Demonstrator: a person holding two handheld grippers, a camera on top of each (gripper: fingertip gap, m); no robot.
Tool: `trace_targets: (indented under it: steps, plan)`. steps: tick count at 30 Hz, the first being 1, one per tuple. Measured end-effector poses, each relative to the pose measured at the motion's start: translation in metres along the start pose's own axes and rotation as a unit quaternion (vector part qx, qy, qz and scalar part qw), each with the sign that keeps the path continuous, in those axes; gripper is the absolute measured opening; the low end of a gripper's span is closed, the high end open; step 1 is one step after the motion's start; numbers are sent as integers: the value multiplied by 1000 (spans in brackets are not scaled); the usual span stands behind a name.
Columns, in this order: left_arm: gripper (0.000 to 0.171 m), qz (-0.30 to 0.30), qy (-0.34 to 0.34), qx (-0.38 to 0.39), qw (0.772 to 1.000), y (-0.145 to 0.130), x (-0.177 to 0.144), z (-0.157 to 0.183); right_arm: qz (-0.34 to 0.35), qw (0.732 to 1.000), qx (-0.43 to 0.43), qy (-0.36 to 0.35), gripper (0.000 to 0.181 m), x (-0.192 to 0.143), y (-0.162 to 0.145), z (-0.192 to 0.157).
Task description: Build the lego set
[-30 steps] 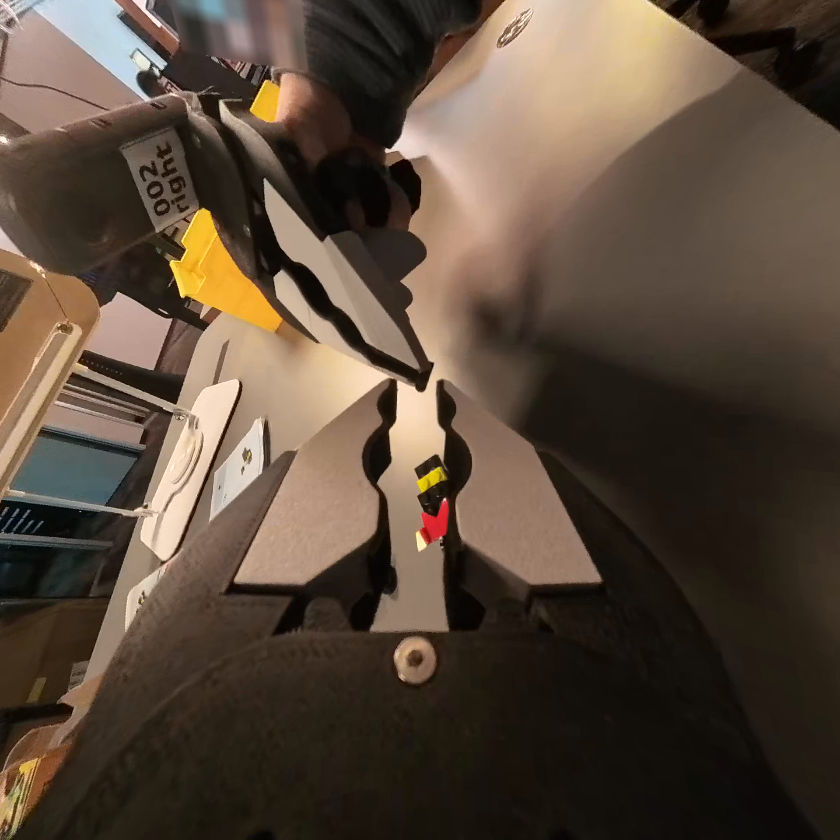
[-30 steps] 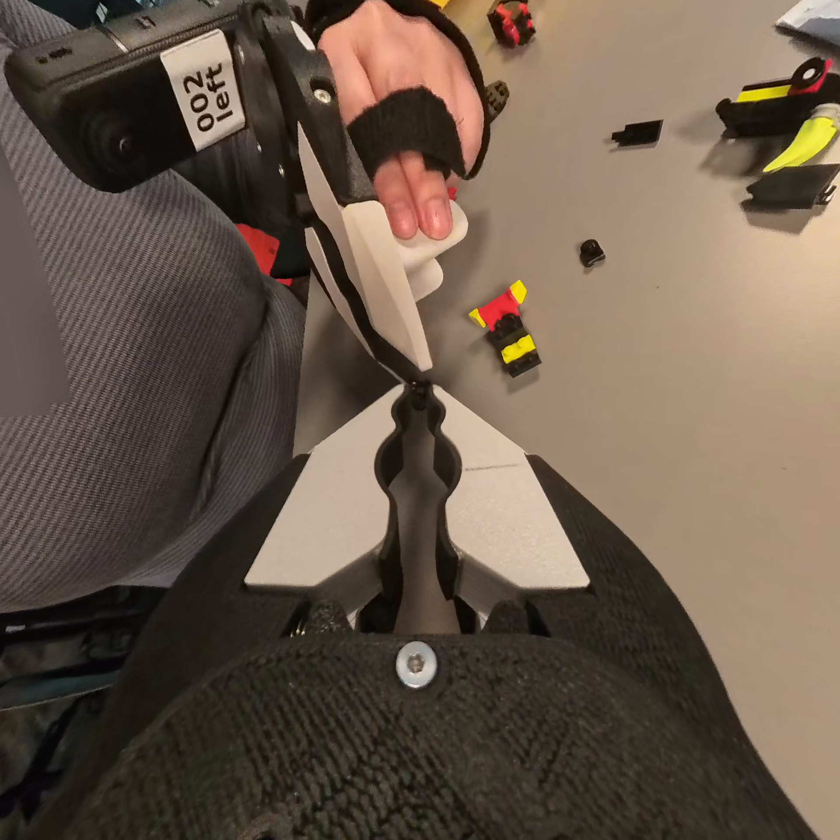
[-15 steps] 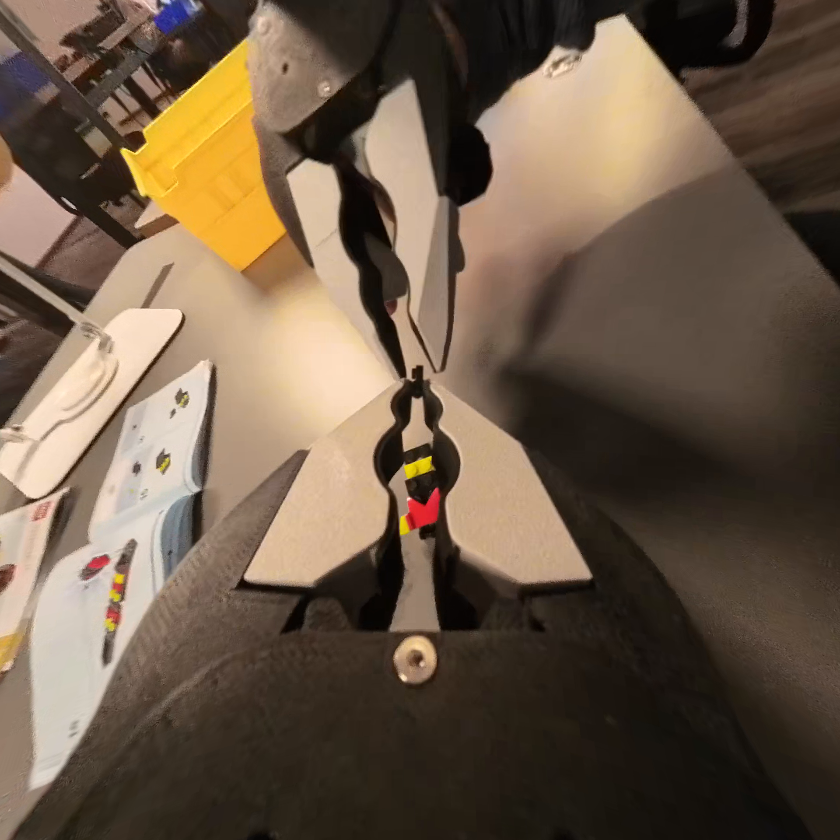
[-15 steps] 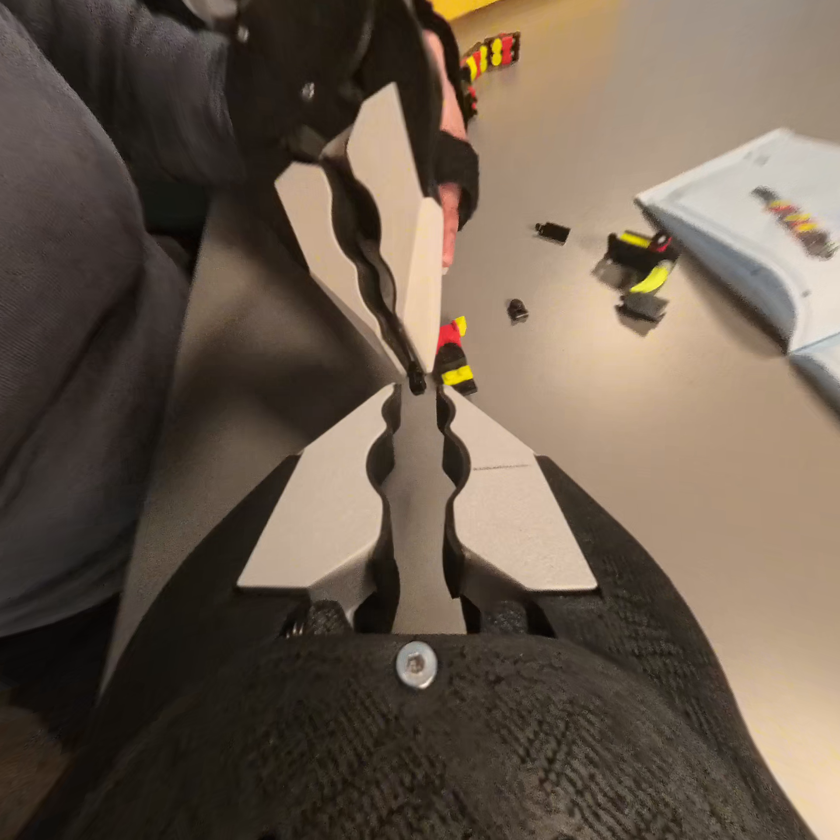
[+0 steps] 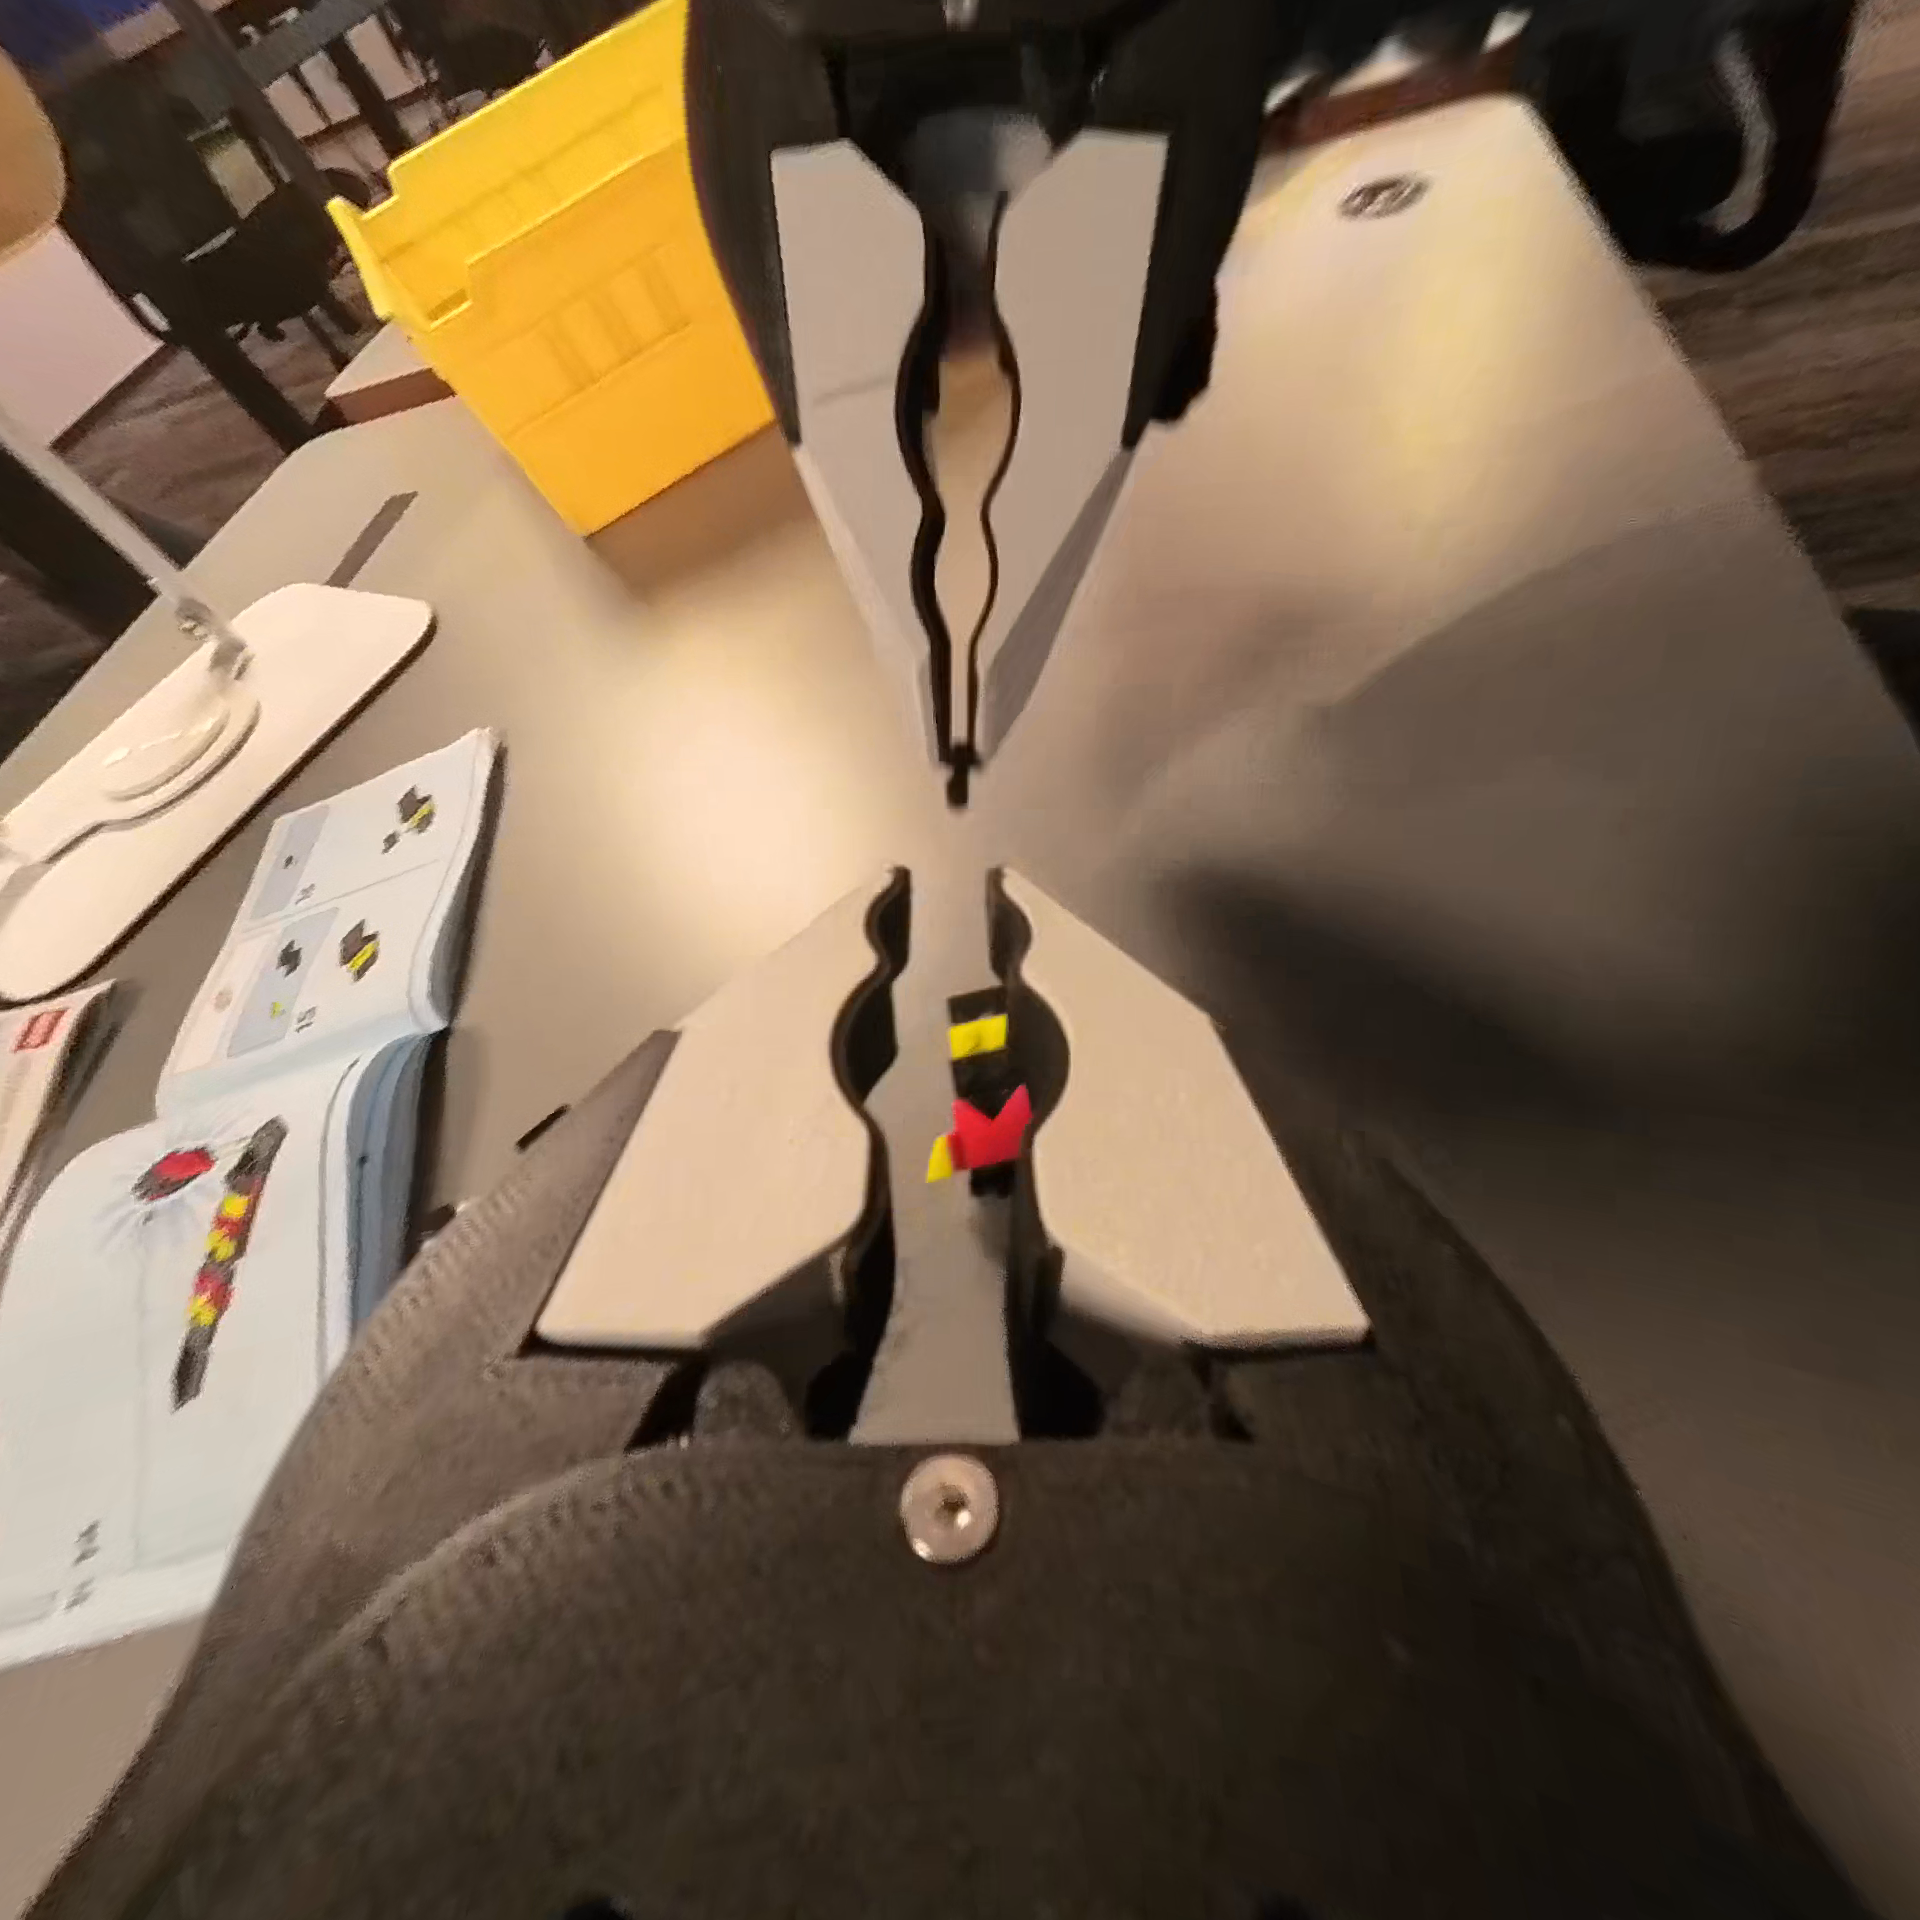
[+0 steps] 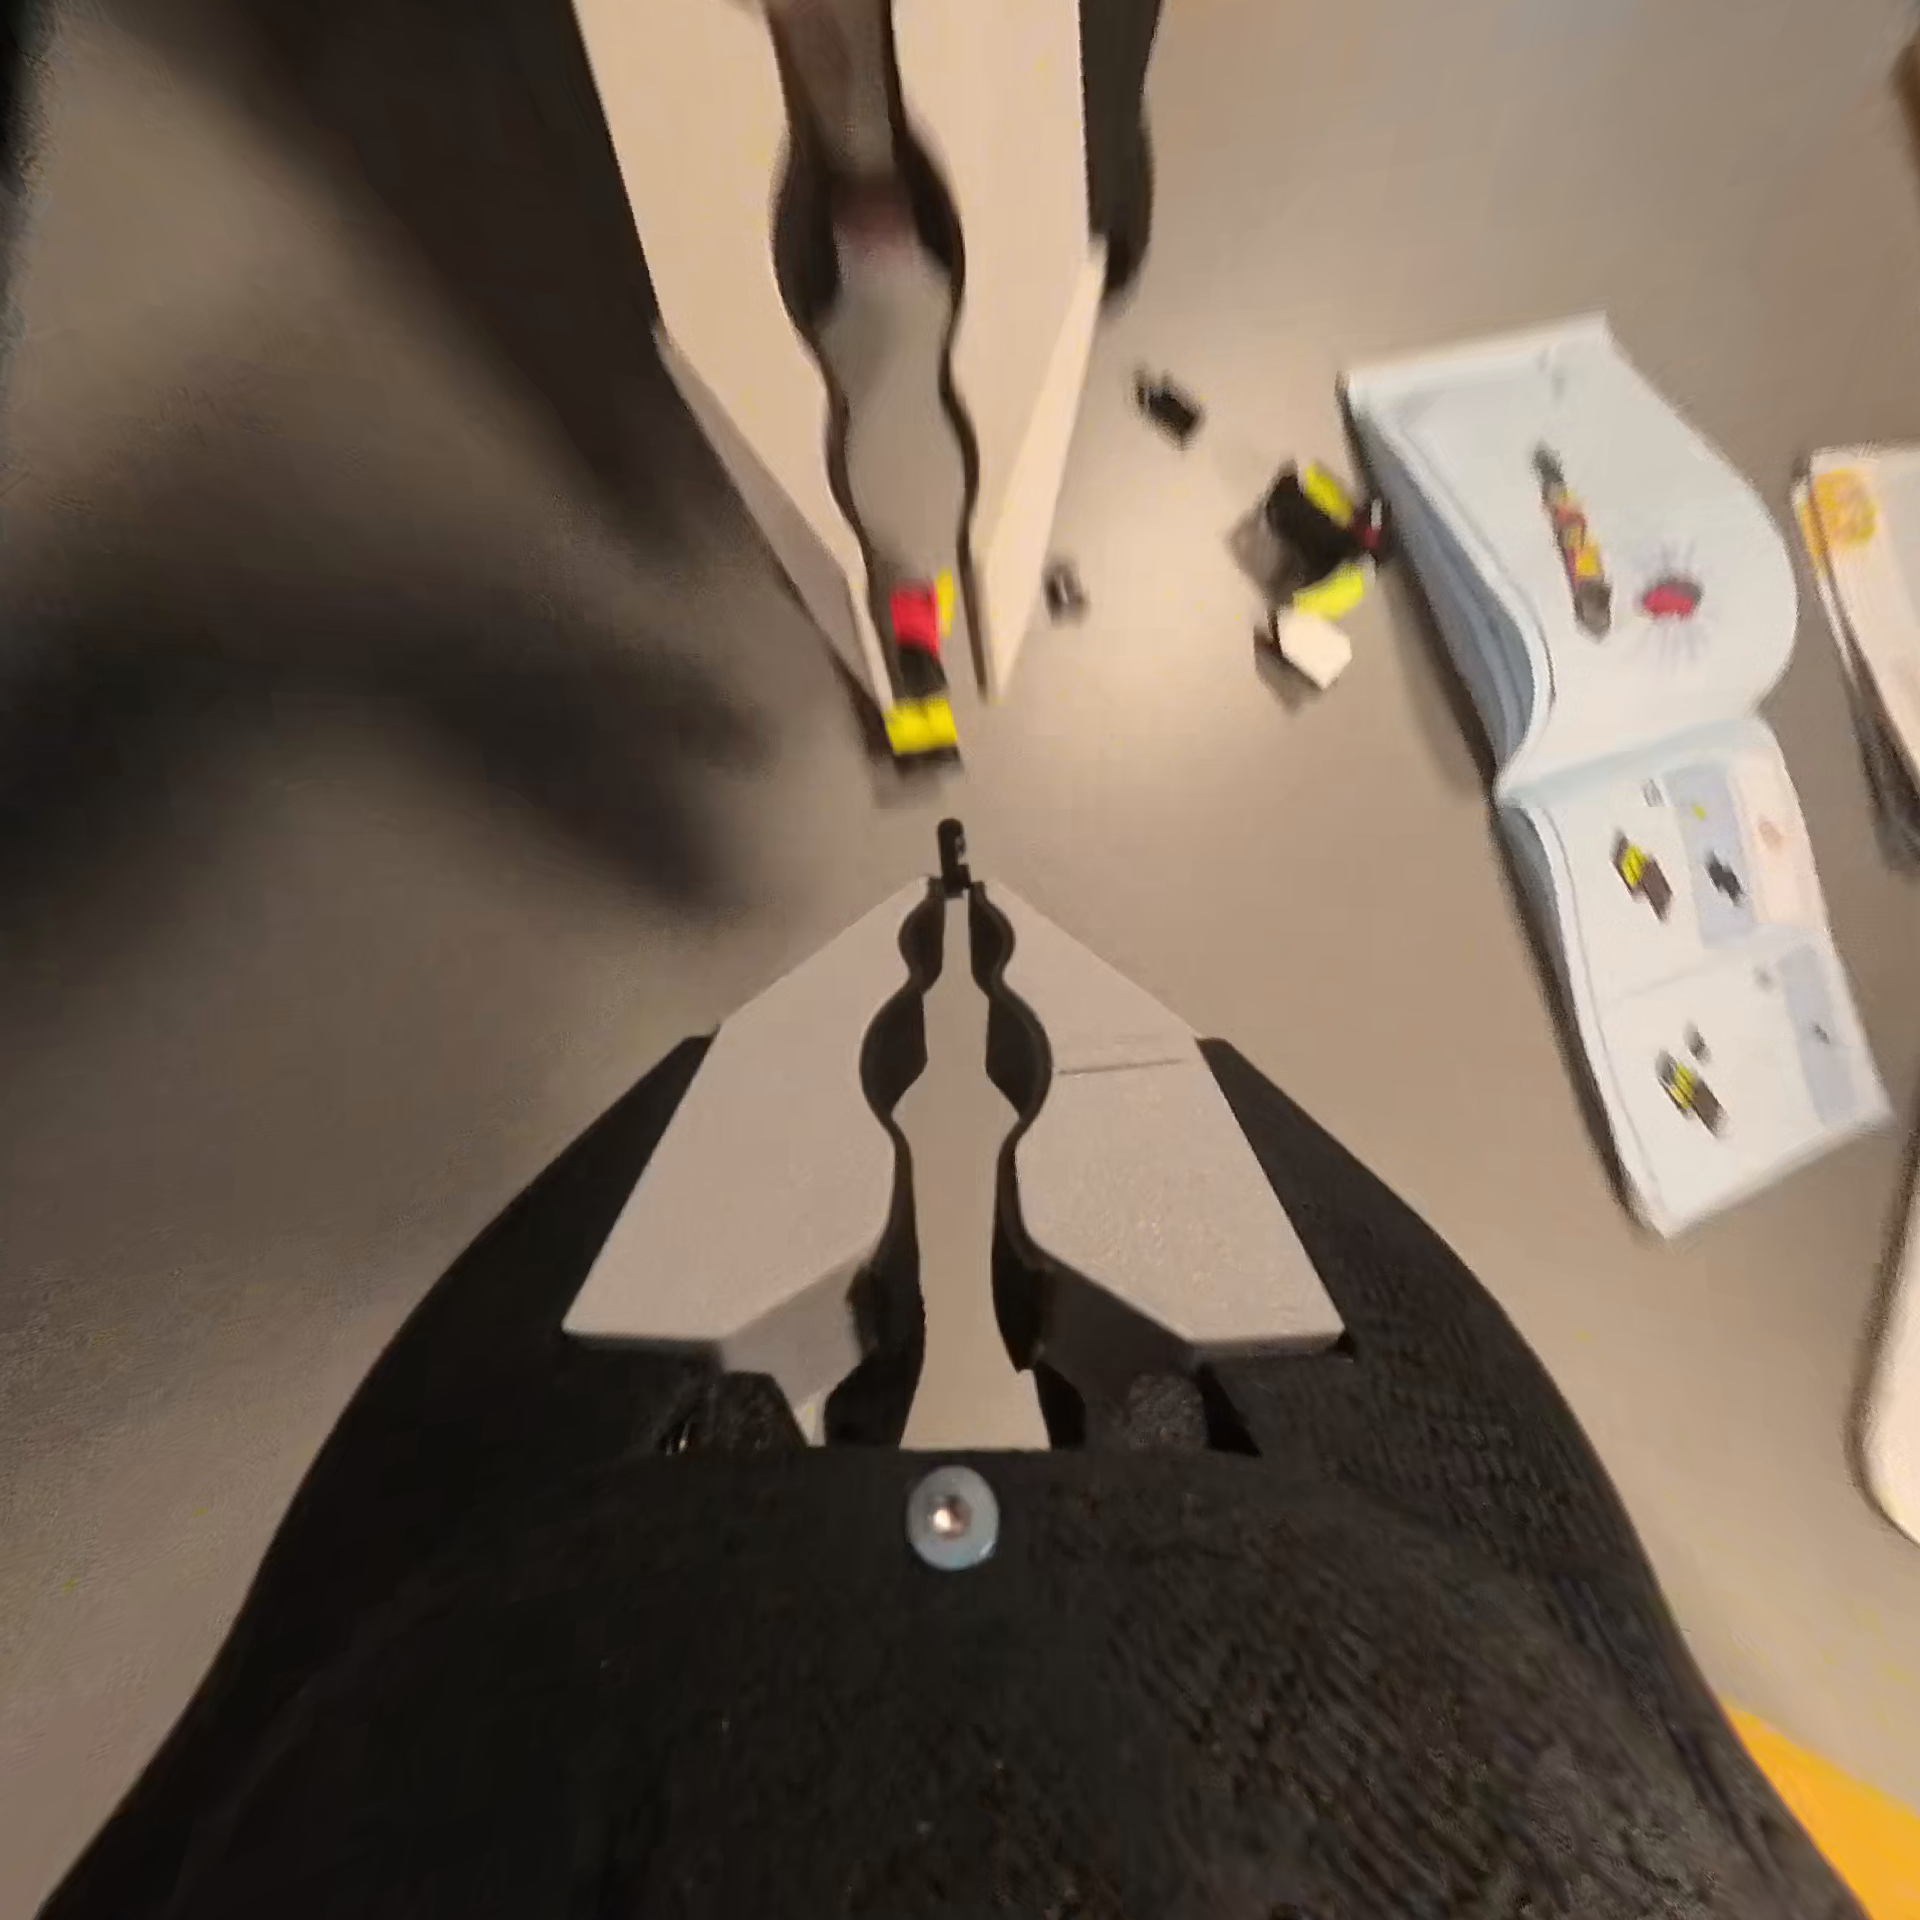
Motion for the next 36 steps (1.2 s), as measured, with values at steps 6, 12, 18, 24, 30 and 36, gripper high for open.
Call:
trace_targets:
  steps: [6,12,18,24,30,36]
  plan:
    - [9,-18,48,-15,999,-12,-10,-19,-415,903,-104,28,2,-30,-62,15]
    - [10,-48,88,-35,994,-25,-25,-38,-618,766,-145,104,3,-29,-81,5]
    - [10,-34,101,-71,992,-28,-38,-51,-610,767,-147,134,4,-4,-76,-1]
    - [11,-53,84,-90,991,-32,-32,-46,-548,824,-91,111,16,0,-72,8]
    - [44,-66,13,-111,992,-27,-26,-19,-362,927,65,78,31,-28,-61,1]
    - [50,-127,19,-94,987,-44,-18,-2,-150,973,174,17,31,-37,-81,-10]
Point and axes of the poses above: each gripper's, where its closed fingertips meet, x out along the fingers, y out of its top, z = x × y across the jaws, the point moved 3 cm from there along -x, back along the fingers
